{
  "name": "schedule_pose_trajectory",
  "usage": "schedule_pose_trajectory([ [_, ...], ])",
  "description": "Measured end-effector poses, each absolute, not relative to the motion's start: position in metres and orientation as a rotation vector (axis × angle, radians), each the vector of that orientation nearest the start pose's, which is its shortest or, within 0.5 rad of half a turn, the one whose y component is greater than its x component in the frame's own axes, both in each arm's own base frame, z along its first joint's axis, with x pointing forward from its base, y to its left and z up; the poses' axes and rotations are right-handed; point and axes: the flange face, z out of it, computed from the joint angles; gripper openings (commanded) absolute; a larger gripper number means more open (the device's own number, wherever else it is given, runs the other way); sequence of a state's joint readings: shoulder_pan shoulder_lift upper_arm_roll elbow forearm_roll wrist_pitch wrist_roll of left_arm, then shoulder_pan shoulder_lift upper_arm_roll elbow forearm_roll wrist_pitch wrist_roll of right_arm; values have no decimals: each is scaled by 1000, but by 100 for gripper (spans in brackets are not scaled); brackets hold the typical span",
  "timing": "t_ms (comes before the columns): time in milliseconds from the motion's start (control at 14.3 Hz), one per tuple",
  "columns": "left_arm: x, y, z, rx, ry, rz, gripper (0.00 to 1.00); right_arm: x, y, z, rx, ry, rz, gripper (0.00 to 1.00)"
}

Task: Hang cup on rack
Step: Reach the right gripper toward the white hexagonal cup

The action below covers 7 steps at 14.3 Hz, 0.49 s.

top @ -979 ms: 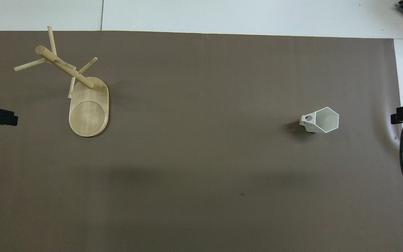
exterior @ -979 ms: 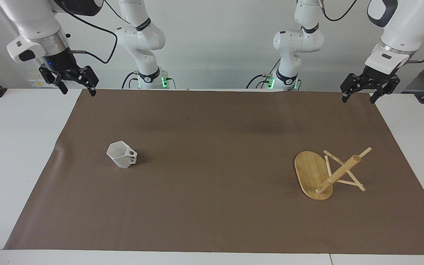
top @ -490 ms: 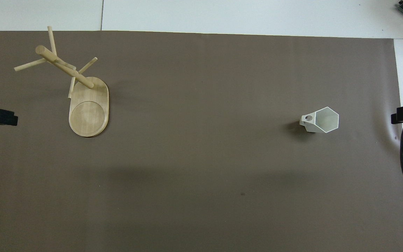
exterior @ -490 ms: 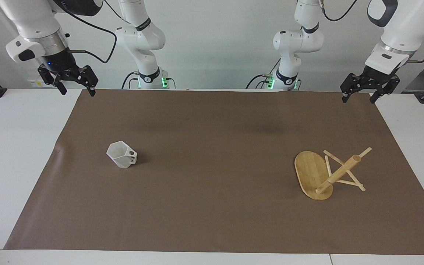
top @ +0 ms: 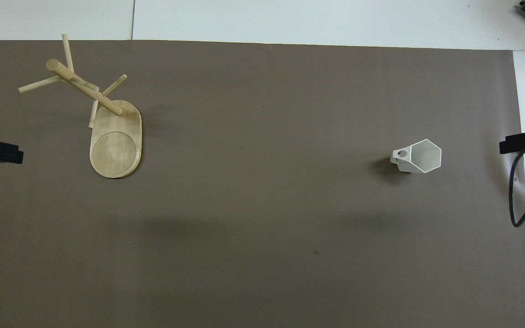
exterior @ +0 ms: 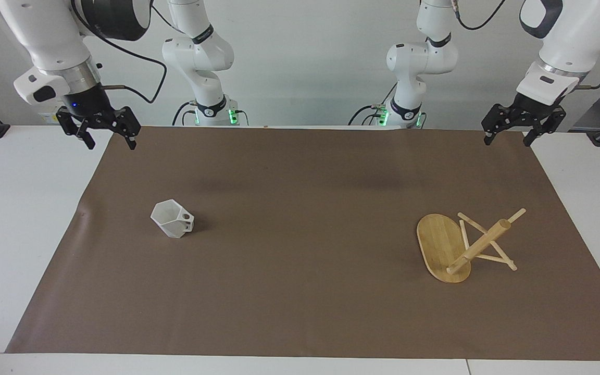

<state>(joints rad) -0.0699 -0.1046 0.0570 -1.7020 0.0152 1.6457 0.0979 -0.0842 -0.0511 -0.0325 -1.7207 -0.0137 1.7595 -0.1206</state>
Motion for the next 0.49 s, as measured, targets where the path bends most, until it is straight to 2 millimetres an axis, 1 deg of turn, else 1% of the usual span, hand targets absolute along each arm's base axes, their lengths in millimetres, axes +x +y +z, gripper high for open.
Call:
schedule_pose_trajectory([
  [210,528,-4,625,-3125,175,-74,100,564,-67,552,-3162,-13,-167,100],
  [350,528,-4,625,-3125,175,-74,100,575,-68,517,-3163,-15,-142,100],
  [490,528,-4,625,-3125,175,-74,100,585,-67,486,-3149,-7,-135,100],
])
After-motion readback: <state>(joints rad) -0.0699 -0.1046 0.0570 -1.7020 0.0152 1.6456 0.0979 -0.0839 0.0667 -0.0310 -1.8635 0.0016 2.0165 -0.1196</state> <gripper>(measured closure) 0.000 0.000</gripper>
